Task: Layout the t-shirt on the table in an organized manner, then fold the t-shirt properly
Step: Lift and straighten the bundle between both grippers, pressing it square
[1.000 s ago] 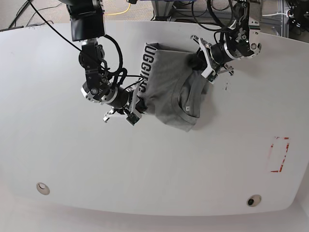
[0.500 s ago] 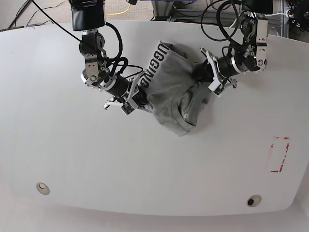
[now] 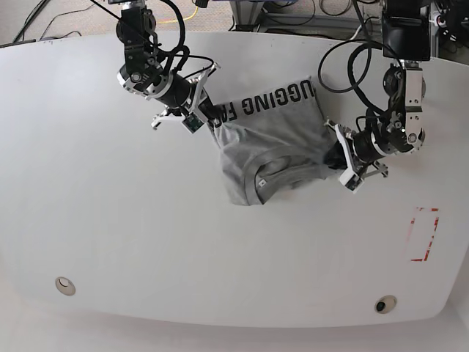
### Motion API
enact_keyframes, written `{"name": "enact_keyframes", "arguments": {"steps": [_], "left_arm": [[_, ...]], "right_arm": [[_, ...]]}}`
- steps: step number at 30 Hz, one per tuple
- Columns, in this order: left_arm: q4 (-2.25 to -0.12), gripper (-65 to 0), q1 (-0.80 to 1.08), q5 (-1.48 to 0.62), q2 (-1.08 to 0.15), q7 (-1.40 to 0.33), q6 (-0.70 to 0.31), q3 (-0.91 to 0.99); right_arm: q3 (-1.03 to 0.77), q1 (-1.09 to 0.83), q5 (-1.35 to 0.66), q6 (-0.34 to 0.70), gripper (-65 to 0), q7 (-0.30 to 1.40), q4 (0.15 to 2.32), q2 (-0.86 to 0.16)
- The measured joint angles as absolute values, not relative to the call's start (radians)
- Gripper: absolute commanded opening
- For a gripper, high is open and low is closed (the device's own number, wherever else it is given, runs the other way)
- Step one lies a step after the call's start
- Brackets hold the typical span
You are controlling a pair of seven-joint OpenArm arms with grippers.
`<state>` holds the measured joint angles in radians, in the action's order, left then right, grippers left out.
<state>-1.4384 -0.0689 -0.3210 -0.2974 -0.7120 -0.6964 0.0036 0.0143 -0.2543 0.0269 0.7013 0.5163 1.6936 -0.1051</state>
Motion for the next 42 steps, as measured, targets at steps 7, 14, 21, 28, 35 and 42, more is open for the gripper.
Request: {"name": "enact_keyframes", "arguments": {"steps": [7, 14, 21, 28, 35, 42], "left_arm": [[-1.632, -60.3, -0.075, -0.321, -0.297, -0.777, -0.698, 0.006], [-1.857, -60.3, -0.032, -0.337, -0.293, -0.840, -0.697, 0.009], [-1.898, -60.3, 0.070, -0.328, -0.247, -0.891, -0.698, 0.010], [-1.898, -60.3, 0.167, -0.329, -0.186, -0.890, -0.697, 0.010], [-1.862, -60.3, 0.231, -0.329, -0.168, -0.890, -0.697, 0.010], [-1.750, -60.4, 0.229, -0.331, -0.195, -0.878, -0.698, 0.007]], "right_arm": [[0.014, -0.250, 0.042, 0.699, -61.7, 0.661, 1.884, -0.105], [0.041, -0.122, 0.041, 0.692, -61.7, 0.797, 1.964, -0.080], [0.123, -0.024, 0.039, 0.699, -61.7, 0.824, 1.925, -0.026], [0.127, 0.062, 0.046, 0.700, -61.7, 0.829, 1.777, 0.034], [0.126, 0.097, 0.037, 0.693, -61.7, 0.688, 1.602, 0.053], [0.130, 0.093, 0.039, 0.691, -61.7, 0.524, 1.363, 0.047]]}}
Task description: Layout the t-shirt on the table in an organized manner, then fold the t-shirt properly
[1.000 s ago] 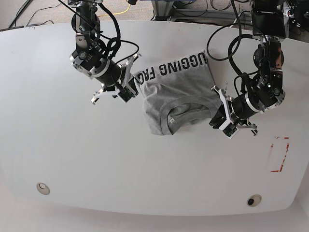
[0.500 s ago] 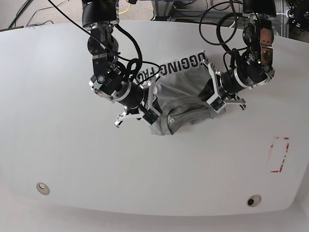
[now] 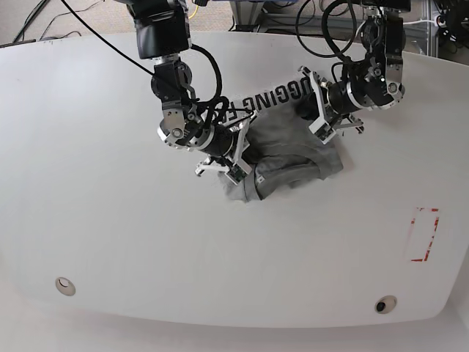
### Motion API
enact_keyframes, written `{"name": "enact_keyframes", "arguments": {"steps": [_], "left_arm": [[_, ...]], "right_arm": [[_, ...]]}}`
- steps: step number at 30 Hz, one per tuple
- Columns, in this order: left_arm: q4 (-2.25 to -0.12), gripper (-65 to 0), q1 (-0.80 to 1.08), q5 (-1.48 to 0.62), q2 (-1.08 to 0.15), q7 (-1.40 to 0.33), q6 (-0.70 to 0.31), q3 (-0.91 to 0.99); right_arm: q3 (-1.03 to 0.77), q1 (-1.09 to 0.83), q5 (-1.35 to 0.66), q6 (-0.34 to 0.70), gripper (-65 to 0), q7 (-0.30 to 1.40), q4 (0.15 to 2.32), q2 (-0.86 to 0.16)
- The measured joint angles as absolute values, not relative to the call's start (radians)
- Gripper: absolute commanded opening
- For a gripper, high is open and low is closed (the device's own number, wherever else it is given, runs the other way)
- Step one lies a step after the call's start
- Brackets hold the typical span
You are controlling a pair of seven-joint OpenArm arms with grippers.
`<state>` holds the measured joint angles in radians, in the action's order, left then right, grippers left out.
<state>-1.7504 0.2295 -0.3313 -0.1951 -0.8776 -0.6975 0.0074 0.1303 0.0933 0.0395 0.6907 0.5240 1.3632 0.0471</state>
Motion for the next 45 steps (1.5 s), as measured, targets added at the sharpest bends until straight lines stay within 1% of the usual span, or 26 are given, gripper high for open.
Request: {"name": "enact_keyframes", "arguments": {"steps": [2, 4, 8, 12, 19, 26, 32, 36, 40, 45], "left_arm": [[-1.716, -60.4, 0.226, -0.338, -0.225, -0.870, -0.699, 0.006], [-1.687, -60.4, 0.220, -0.332, -0.244, -0.852, -0.698, 0.008], [-1.630, -60.4, 0.190, -0.344, -0.281, -0.783, -0.704, 0.009], [-1.583, -60.4, 0.160, -0.350, -0.307, -0.754, -0.704, 0.009], [-1.559, -60.6, 0.122, -0.337, -0.324, -0.762, -0.698, 0.009], [-1.659, -60.4, 0.136, -0.320, -0.325, -0.795, -0.697, 0.009], [-1.806, -60.4, 0.130, -0.327, -0.322, -0.784, -0.697, 0.009], [-1.834, -60.3, 0.115, -0.327, -0.294, -0.779, -0.692, 0.010], [-1.837, -60.3, 0.089, -0.322, -0.249, -0.788, -0.597, -0.010], [-1.832, -60.4, 0.033, -0.323, -0.215, -0.787, -0.560, -0.105]], "right_arm": [[0.126, 0.086, 0.019, 0.693, -61.7, 0.462, 1.330, 0.041], [0.125, 0.085, 0.018, 0.693, -61.7, 0.448, 1.319, 0.030], [0.126, 0.065, 0.015, 0.693, -61.7, 0.449, 1.337, 0.019], [0.126, 0.015, 0.022, 0.693, -61.7, 0.451, 1.398, 0.014], [0.127, -0.021, 0.030, 0.704, -61.7, 0.588, 1.513, 0.014], [0.126, -0.021, 0.049, 0.699, -61.7, 0.612, 1.578, 0.011], [0.126, -0.012, 0.048, 0.699, -61.7, 0.707, 1.726, 0.005], [0.129, -0.010, 0.045, 0.700, -61.7, 0.719, 1.832, -0.020], [0.121, -0.020, 0.049, 0.693, -61.7, 0.733, 1.908, -0.036], [0.059, -0.049, 0.039, 0.707, -61.7, 0.738, 1.971, -0.062]]}}
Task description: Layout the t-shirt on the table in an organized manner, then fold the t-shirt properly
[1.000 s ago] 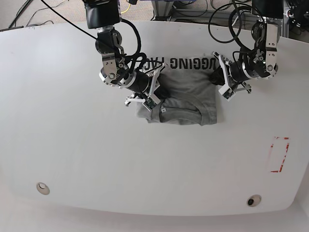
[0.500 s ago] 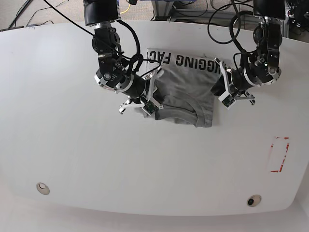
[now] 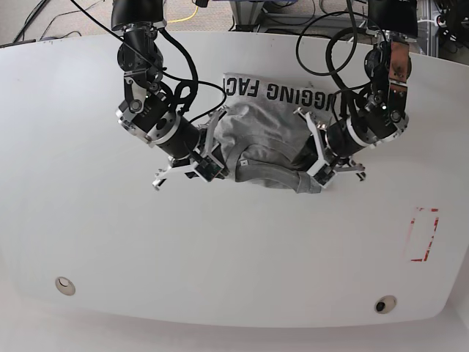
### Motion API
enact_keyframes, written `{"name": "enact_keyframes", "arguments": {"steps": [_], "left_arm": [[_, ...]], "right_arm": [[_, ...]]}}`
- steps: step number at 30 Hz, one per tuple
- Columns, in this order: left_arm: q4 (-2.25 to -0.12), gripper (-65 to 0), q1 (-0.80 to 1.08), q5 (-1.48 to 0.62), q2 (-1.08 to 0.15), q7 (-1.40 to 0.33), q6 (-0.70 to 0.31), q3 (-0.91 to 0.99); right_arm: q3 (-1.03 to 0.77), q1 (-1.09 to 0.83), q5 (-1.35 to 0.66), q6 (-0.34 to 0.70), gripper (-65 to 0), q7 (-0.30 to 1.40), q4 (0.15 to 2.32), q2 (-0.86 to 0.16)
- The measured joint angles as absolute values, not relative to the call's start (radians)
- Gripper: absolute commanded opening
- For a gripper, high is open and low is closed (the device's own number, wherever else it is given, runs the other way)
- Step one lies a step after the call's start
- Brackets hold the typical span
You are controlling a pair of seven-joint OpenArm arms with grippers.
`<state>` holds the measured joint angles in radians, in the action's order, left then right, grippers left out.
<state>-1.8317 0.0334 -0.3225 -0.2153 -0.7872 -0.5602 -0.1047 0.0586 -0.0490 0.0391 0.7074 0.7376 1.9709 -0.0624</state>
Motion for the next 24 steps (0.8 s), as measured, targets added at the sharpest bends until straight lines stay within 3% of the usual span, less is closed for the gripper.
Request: {"name": "enact_keyframes", "arguments": {"steps": [4, 11, 24], "left_arm": [[-1.809, -60.4, 0.015, -0.279, -0.163, -0.753, -0.493, -0.153], [-1.720, -60.4, 0.046, -0.070, -0.075, -0.539, -0.436, -0.278], [-1.499, -60.4, 0.081, 0.113, 0.004, -0.331, -0.250, -0.407]], "right_arm": [[-0.022, -0.061, 0.041, 0.699, -61.7, 0.737, 1.995, -0.067], [-0.142, -0.072, 0.038, 0.702, -61.7, 0.738, 1.998, -0.083], [-0.191, -0.083, 0.029, 0.701, -61.7, 0.735, 1.998, -0.117]]}}
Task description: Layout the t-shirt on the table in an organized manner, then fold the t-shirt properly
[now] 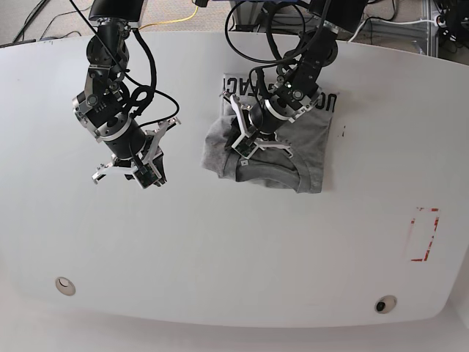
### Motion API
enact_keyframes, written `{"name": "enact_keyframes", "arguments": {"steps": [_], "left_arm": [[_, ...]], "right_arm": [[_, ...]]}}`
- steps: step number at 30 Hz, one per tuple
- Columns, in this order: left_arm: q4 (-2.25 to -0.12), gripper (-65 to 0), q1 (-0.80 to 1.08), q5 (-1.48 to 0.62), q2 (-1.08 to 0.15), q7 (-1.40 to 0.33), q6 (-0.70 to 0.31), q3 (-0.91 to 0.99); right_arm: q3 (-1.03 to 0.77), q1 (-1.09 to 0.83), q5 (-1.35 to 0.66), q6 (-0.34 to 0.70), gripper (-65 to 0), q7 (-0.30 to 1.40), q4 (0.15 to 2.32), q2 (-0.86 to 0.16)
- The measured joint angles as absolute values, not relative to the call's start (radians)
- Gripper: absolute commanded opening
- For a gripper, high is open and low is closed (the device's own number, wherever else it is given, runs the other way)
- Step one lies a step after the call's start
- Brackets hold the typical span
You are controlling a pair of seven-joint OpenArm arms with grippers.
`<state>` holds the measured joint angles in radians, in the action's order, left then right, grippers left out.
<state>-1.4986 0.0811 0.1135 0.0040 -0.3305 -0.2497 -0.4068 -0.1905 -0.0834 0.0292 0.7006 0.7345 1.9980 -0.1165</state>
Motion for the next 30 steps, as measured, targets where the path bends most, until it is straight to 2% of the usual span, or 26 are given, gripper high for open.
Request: {"name": "enact_keyframes", "arguments": {"steps": [4, 14, 20, 30], "left_arm": [[-1.453, -60.4, 0.079, 0.112, -0.010, -0.310, -0.212, -0.401], [-1.415, -60.6, 0.070, 0.078, -0.089, -0.241, -0.237, -0.307], [-1.452, -60.6, 0.108, 0.078, -0.186, -0.241, -0.335, -0.173], [-1.497, -60.6, 0.173, 0.088, -0.250, -0.273, -0.517, 0.132]], "right_arm": [[-0.207, -0.084, 0.030, 0.701, -61.7, 0.737, 1.998, -0.117], [-0.215, -0.084, 0.033, 0.701, -61.7, 0.738, 1.997, -0.120], [-0.215, -0.085, 0.034, 0.700, -61.7, 0.738, 1.997, -0.120], [-0.208, -0.085, 0.031, 0.701, -61.7, 0.738, 1.996, -0.117]]}}
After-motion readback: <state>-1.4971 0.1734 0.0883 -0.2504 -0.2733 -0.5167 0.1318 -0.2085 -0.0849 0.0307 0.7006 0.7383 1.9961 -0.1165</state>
